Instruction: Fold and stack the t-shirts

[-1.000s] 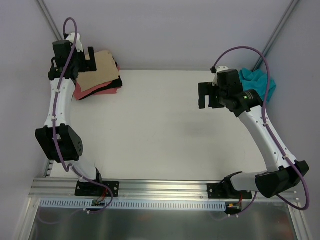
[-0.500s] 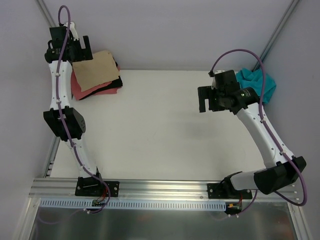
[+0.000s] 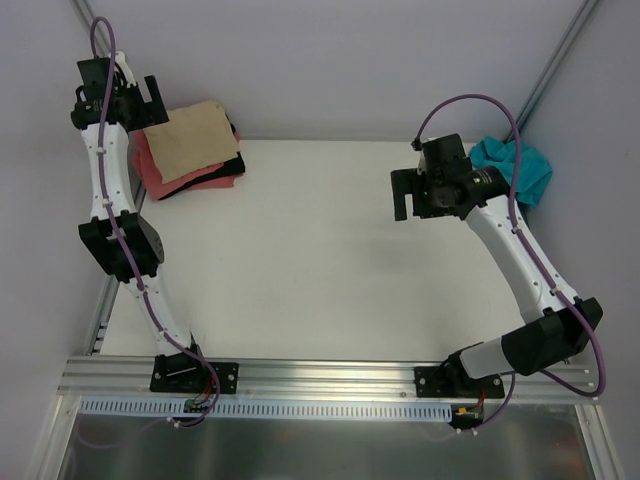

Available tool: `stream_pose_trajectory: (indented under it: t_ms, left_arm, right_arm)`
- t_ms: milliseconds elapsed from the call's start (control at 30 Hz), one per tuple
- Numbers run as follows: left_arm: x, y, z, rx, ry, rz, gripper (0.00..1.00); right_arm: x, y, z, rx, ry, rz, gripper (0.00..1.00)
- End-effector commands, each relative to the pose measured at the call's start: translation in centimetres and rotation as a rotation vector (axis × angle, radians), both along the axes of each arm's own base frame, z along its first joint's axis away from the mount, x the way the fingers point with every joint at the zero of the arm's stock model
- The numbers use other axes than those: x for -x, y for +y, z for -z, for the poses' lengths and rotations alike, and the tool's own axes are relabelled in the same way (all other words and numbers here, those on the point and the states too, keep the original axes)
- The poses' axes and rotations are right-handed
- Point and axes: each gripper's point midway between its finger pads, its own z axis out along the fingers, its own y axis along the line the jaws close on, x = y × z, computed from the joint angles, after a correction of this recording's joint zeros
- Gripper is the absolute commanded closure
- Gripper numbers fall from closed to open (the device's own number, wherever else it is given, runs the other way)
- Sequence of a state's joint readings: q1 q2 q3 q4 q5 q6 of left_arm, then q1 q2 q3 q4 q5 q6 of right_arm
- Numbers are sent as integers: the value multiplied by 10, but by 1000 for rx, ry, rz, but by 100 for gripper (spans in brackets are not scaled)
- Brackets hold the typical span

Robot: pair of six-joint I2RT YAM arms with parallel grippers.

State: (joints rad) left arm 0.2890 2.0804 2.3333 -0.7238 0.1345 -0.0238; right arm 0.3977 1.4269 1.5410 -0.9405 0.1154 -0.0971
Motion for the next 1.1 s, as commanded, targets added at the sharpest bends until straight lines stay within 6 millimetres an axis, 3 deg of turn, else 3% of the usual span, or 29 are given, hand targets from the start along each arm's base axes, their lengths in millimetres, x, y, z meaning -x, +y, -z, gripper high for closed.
stream_pose_trajectory:
  t_ms: [0, 500, 600, 633, 700, 733, 800, 833, 933, 1033, 1067]
  left_arm:
    - [-3, -8, -20, 24, -53, 22, 1]
    - [-4, -9, -15, 31, -44, 25, 1]
    - [-3, -17, -16, 68, -51, 48, 1]
    - [-1, -23, -22, 82, -63, 62, 1]
    - [1, -43, -15, 110, -54, 111, 1]
    - [6, -53, -28, 94, -85, 136, 1]
    - [15, -74, -13, 116, -51, 190, 1]
    - [24, -93, -26, 111, -77, 226, 1]
    - [47, -131, -28, 134, -110, 304, 1]
    - [75, -158, -33, 187, -199, 341, 1]
    - [88, -168, -6, 228, -161, 353, 2]
  right_arm:
    - [-7, 2, -19, -22, -47, 0, 1]
    - [-7, 1, -16, -19, -43, 0, 1]
    - [-7, 2, -16, -20, -44, -1, 1]
    - [-7, 2, -16, -19, -43, -1, 1]
    - [-8, 2, -16, -22, -47, 2, 0]
    - [-8, 3, -16, -25, -49, 2, 1]
    - [-10, 4, -17, -32, -55, 7, 0]
    - [-11, 4, -17, -33, -60, 9, 0]
    - [-12, 5, -18, -51, -77, 18, 0]
    - [-13, 8, -16, -73, -91, 24, 1]
    - [-13, 8, -17, -79, -96, 27, 1]
